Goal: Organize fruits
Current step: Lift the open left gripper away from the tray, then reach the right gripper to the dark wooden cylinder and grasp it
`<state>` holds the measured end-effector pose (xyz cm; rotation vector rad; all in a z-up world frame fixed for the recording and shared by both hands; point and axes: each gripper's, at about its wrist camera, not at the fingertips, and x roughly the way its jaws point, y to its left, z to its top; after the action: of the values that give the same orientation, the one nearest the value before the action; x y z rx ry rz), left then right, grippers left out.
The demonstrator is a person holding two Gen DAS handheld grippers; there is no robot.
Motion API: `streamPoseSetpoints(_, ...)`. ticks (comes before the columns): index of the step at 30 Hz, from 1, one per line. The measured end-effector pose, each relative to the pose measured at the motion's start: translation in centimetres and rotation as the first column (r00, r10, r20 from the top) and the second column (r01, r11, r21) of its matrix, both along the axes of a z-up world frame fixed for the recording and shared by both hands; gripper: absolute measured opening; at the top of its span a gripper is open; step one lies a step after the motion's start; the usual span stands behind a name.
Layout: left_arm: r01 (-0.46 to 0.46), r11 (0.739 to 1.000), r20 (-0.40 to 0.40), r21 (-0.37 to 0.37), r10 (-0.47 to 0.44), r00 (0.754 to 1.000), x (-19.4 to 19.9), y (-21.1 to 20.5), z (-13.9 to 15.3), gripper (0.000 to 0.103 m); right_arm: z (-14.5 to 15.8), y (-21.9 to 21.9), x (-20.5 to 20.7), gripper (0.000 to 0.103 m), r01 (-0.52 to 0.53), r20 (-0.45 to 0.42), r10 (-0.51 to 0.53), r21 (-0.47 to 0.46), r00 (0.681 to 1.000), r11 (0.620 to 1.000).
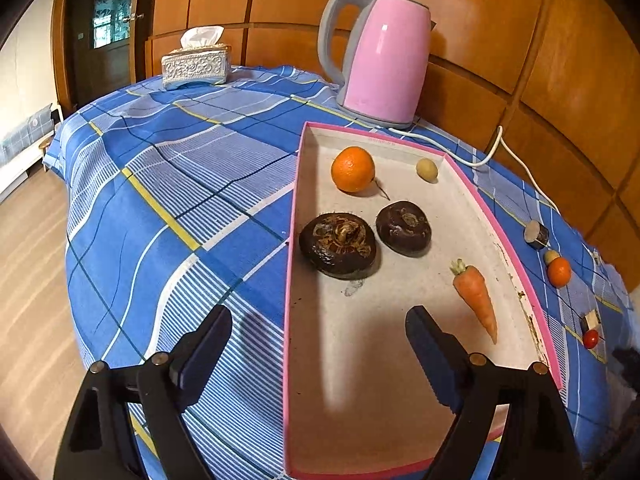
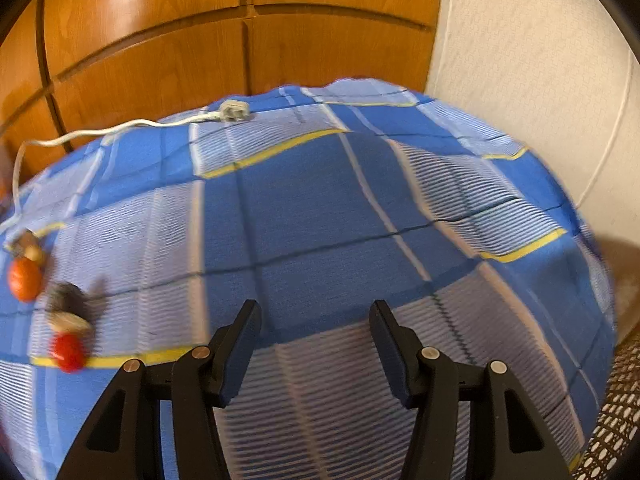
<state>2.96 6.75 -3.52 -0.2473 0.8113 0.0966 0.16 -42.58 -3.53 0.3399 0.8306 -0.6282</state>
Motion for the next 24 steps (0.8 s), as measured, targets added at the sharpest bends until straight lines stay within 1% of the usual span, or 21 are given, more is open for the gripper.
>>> streamPoseSetpoints(2, -0.003, 1.0, -0.006, -0.006, 0.003, 1.0, 0.1, 0.2, -0.2, 0.089, 1.2, 0.8, 0.6, 0.057, -0.043, 0.034, 0.042, 0.015, 0.999, 0.999)
streamPoseSetpoints(5, -0.004, 1.0, -0.011, -0.008, 0.004, 1.0, 0.2, 0.3, -0.4, 0.089, 2.9, 3.2, 2.7, 0.057, -0.197, 0.075, 0.193, 0.047, 0.978, 0.979)
streamPoseSetpoints(6, -0.006, 1.0, -0.01, -0.011, 0.006, 1.0, 0.2, 0.3, -0.4, 0.089, 3.4, 4.6, 3.8, 0.057, -0.272, 0.085, 0.267, 0.062, 0.96, 0.96)
streamPoseSetpoints(8, -0.008, 1.0, -0.009, -0.011, 0.008, 1.0, 0.1, 0.3, -0.3, 0.089, 4.0, 6.7, 5.4, 0.057, -0.367, 0.097, 0.361, 0.063, 0.928, 0.928)
streamPoseSetpoints(11, -0.008, 1.0, -0.007, -0.007, 0.008, 1.0, 0.0, 0.2, -0.4, 0.089, 4.7, 10.4, 7.9, 0.057, -0.497, 0.115, 0.488, 0.061, 0.865, 0.866)
streamPoseSetpoints(13, -0.009, 1.0, -0.008, -0.006, 0.009, 1.0, 0.0, 0.3, -0.4, 0.089, 5.1, 12.4, 9.7, 0.057, -0.556, 0.122, 0.546, 0.065, 0.829, 0.829)
streamPoseSetpoints(17, -0.018, 1.0, -0.015, -0.011, 0.018, 1.0, 0.0, 0.5, -0.8, 0.089, 5.3, 14.9, 12.9, 0.057, -0.611, 0.112, 0.602, 0.064, 0.79, 0.789)
streamPoseSetpoints(20, -0.026, 0.999, -0.017, -0.019, 0.026, 1.0, 0.0, 0.8, -1.0, 0.089, 5.1, 16.0, 15.0, 0.057, -0.627, 0.088, 0.621, 0.058, 0.779, 0.777)
streamPoseSetpoints(22, -0.031, 0.999, -0.018, -0.024, 0.031, 0.999, 0.0, 0.9, -1.1, 0.09, 4.7, 16.8, 16.6, 0.057, -0.639, 0.058, 0.637, 0.043, 0.769, 0.768)
streamPoseSetpoints(24, -0.043, 0.999, -0.025, -0.03, 0.042, 0.999, 0.0, 1.1, -1.4, 0.09, 4.1, 17.3, 17.8, 0.057, -0.642, 0.026, 0.641, 0.038, 0.767, 0.766)
